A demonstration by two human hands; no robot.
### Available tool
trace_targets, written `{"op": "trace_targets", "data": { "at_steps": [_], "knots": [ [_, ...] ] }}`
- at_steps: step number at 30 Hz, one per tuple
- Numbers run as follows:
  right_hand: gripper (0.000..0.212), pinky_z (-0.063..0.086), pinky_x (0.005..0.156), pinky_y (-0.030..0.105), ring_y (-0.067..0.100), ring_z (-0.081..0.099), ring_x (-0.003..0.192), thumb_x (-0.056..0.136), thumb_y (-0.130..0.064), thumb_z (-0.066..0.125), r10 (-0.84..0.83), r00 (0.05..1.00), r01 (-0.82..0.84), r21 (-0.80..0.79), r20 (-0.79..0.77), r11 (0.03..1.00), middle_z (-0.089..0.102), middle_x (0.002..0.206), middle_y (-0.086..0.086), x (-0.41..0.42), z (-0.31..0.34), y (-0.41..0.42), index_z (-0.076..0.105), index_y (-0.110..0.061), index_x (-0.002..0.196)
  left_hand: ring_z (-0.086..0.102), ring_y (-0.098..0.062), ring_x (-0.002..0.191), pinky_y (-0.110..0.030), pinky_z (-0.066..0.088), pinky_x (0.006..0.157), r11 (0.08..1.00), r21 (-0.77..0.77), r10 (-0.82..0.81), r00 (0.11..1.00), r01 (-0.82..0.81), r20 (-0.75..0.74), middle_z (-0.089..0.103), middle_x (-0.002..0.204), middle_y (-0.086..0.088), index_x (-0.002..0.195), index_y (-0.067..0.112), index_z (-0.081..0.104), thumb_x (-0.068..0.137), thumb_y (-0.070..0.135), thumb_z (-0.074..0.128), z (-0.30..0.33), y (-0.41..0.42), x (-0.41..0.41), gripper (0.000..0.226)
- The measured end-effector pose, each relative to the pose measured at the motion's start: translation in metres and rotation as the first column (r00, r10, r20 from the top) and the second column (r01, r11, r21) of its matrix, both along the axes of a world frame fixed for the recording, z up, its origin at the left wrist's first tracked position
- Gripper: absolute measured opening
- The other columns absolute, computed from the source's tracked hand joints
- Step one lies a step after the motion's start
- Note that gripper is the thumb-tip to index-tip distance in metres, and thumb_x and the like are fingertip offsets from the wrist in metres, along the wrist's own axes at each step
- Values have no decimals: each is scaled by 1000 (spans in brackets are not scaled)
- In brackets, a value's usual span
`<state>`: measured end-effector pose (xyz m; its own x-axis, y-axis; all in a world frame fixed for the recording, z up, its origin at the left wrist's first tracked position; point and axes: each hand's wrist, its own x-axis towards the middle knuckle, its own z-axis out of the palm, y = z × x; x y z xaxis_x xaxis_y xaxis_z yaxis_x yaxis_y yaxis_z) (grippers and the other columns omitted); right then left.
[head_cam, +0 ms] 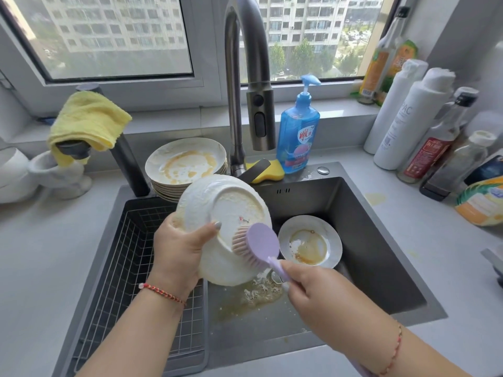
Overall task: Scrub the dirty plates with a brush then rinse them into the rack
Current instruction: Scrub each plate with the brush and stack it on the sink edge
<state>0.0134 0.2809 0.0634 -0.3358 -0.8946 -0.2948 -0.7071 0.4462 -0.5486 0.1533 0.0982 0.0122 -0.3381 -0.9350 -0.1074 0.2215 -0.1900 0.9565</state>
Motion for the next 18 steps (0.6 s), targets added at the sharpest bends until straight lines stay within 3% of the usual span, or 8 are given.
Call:
{"op": "trace_targets", "data": {
  "at_steps": [3,6,8,12,14,18],
  "knots": [
    [44,32,35,13,0,41,35,99,-30,38,13,998,-15,31,57,999,38,53,-8,-3,5,1,40,-60,131,70,-39,101,-62,52,91,1000,-17,8,1000,-8,5,72,111,-18,117,3,65,42,22,91,0,0,1,82],
    [45,29,35,13,5,36,40,99,-30,37,-20,999,23,61,-48,998,40,54,-7,-21,2,-4,39,-57,134,70,-39,102,-62,53,91,999,-33,-12,1000,13,13,72,111,-19,119,3,64,43,21,91,2,-1,4,82],
    [44,29,42,20,9,38,47,99,-28,35,-59,993,66,56,-107,996,44,57,-6,-32,-2,-11,40,-52,136,69,-39,103,-61,53,91,999,-38,-36,999,36,23,72,112,-19,119,2,64,43,21,91,2,1,6,82],
    [46,29,46,20,14,45,63,101,-29,36,-64,973,54,-50,-223,997,56,72,-5,-35,3,-30,33,-47,143,69,-40,101,-64,53,90,996,-24,-89,995,90,52,72,110,-20,117,3,65,42,21,91,1,9,1,81],
    [46,32,50,25,13,44,63,101,-31,36,-35,972,8,-115,-233,993,59,78,-4,-27,8,-36,31,-47,143,69,-42,100,-66,52,88,993,-11,-113,992,114,52,72,108,-21,116,2,65,42,22,92,0,13,-1,81],
    [46,39,56,30,17,51,62,101,-30,35,-13,969,-24,-146,-247,989,58,72,-3,-21,9,-35,30,-47,143,68,-44,102,-66,52,88,993,2,-122,992,122,21,71,110,-23,118,1,64,43,21,93,3,13,-1,83]
  ]
}}
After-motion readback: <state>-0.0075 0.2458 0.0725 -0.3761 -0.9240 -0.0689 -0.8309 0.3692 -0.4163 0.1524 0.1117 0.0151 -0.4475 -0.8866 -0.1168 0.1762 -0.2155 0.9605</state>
